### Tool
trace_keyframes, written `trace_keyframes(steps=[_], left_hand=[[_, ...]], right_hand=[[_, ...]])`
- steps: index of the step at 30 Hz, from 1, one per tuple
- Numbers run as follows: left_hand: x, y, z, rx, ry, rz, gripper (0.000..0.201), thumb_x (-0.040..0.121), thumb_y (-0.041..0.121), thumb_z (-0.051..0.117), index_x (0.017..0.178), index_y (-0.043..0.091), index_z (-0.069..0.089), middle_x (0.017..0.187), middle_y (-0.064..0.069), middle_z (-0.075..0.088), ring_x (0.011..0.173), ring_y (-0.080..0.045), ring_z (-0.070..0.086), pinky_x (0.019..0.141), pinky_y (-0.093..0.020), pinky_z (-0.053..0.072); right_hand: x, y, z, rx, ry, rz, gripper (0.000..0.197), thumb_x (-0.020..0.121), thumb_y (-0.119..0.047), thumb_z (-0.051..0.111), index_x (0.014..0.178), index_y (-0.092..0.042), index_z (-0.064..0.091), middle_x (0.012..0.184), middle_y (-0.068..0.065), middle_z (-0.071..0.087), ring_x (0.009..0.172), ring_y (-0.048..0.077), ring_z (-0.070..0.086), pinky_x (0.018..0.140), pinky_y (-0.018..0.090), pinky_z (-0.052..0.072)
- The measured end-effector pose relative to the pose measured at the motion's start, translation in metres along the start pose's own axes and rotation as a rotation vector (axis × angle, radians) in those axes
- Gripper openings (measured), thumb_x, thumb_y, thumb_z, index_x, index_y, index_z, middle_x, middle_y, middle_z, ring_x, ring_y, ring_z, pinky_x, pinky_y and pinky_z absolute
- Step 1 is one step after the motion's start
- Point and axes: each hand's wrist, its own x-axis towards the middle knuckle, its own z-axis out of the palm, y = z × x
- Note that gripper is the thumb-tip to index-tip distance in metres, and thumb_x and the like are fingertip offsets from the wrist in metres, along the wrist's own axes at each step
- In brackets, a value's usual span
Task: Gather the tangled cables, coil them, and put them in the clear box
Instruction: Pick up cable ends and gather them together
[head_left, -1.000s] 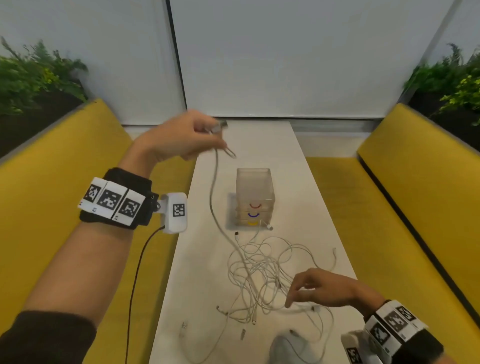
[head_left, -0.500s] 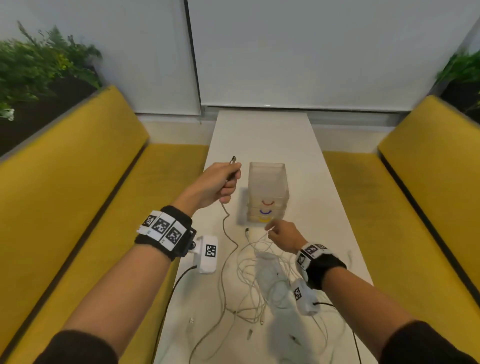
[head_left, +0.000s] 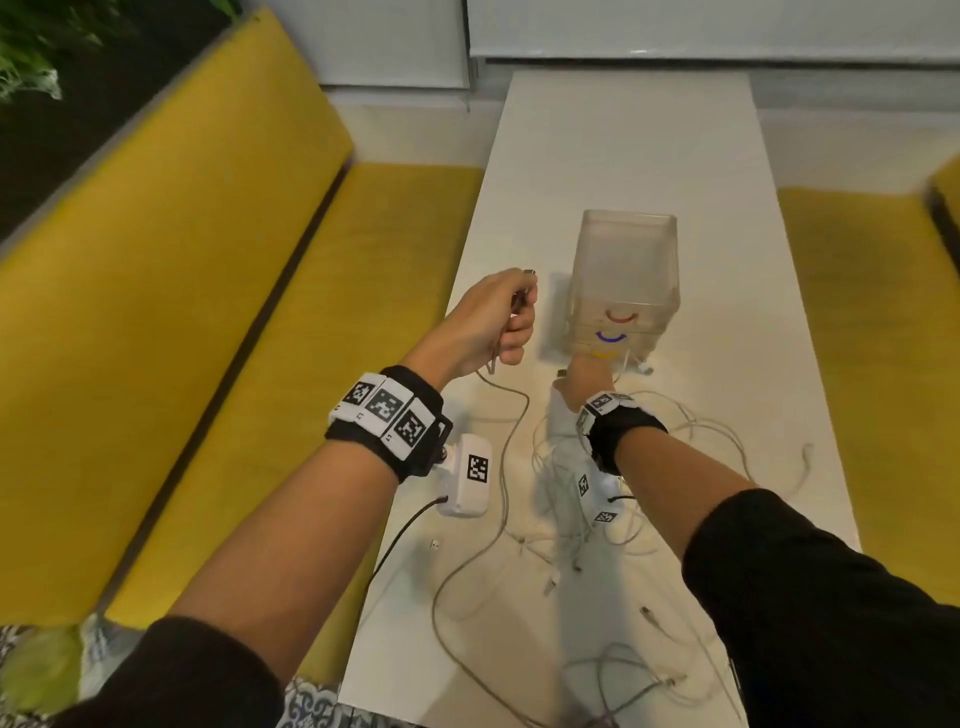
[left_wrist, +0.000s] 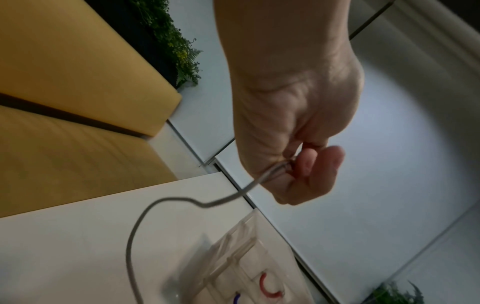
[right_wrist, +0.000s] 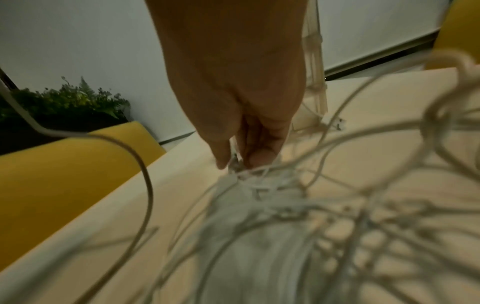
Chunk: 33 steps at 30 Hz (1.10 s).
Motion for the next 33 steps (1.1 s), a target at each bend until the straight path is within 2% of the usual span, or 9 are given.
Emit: trace_keyframes(steps=[4,8,11,14,20,23,28,30,33], left_hand=[[0.002,-0.009,0.004,0.066,0.031,0.037,0.013,0.101,0.015,0.040,0.089,0.012,0.042,0.059,-0.002,0.037,0.043,-0.013,0.023,0.039,-0.020,0.019],[0.007,-0.006,0.005,0.178,0.172,0.072,0.023,0.100,0.028,0.054,0.092,0.018,0.034,0.064,0.002,0.032,0.048,-0.012,0.024,0.042,-0.026,0.020],[0.008,0.007,0.015,0.268,0.241,0.119,0.035,0.089,0.042,0.069,0.093,0.020,0.041,0.073,0.001,0.038,0.057,-0.014,0.034,0.047,-0.028,0.032],[0.004,0.024,0.035,0.338,0.219,0.206,0.040,0.089,0.052,0.065,0.106,0.020,0.050,0.091,0.001,0.055,0.068,-0.010,0.049,0.056,-0.027,0.042],[-0.017,0.062,0.080,0.204,0.177,0.517,0.024,0.100,0.026,0.057,0.093,0.004,0.062,0.078,-0.006,0.061,0.062,-0.007,0.060,0.051,-0.019,0.047],[-0.027,0.079,0.097,0.176,0.149,0.542,0.023,0.103,0.026,0.050,0.090,0.009,0.059,0.081,-0.011,0.061,0.064,-0.017,0.060,0.057,-0.031,0.052],[-0.044,0.095,0.111,0.206,0.113,0.680,0.024,0.107,0.038,0.037,0.099,0.020,0.050,0.091,-0.003,0.058,0.078,-0.013,0.061,0.064,-0.026,0.052],[-0.048,0.099,0.109,0.107,0.117,0.708,0.025,0.106,0.043,0.035,0.098,0.023,0.048,0.077,0.002,0.054,0.068,-0.014,0.056,0.066,-0.031,0.051],[-0.058,0.120,0.087,-0.239,0.141,0.740,0.026,0.106,0.043,0.034,0.103,0.019,0.043,0.061,0.008,0.037,0.047,-0.010,0.037,0.048,-0.029,0.047]], right_hand=[[0.005,0.002,0.009,0.201,0.027,0.015,0.013,0.092,-0.016,0.056,0.084,-0.006,0.057,0.083,0.013,0.056,0.084,0.032,0.059,0.071,0.036,0.043],[-0.012,0.000,-0.039,0.938,0.154,-0.049,0.014,0.094,-0.015,0.060,0.090,-0.015,0.047,0.081,0.012,0.068,0.068,0.027,0.063,0.069,0.043,0.055],[-0.045,-0.005,-0.110,1.218,0.125,-0.234,0.013,0.094,-0.013,0.064,0.095,-0.012,0.052,0.083,0.014,0.071,0.064,0.021,0.067,0.063,0.030,0.056],[-0.078,-0.007,-0.170,1.227,0.174,-0.368,0.016,0.096,-0.014,0.061,0.107,-0.005,0.054,0.084,0.012,0.073,0.068,0.022,0.071,0.067,0.031,0.057],[-0.131,-0.001,-0.229,1.288,0.224,-0.462,0.022,0.099,-0.004,0.051,0.113,-0.011,0.036,0.081,0.020,0.067,0.061,0.024,0.066,0.064,0.034,0.056],[-0.146,-0.003,-0.244,1.330,0.246,-0.440,0.026,0.100,-0.010,0.053,0.109,-0.017,0.029,0.083,0.019,0.063,0.060,0.020,0.059,0.058,0.033,0.052],[-0.164,-0.002,-0.259,1.280,0.199,-0.412,0.023,0.100,-0.031,0.053,0.111,-0.015,0.042,0.068,0.001,0.059,0.055,0.014,0.048,0.046,0.025,0.038],[-0.168,0.005,-0.259,1.220,0.150,-0.453,0.028,0.096,-0.032,0.060,0.113,-0.015,0.045,0.065,-0.001,0.056,0.052,0.013,0.043,0.045,0.023,0.034],[-0.173,0.029,-0.246,1.159,0.046,-0.509,0.036,0.089,-0.030,0.069,0.113,-0.010,0.051,0.061,0.000,0.049,0.053,0.015,0.035,0.048,0.025,0.030]])
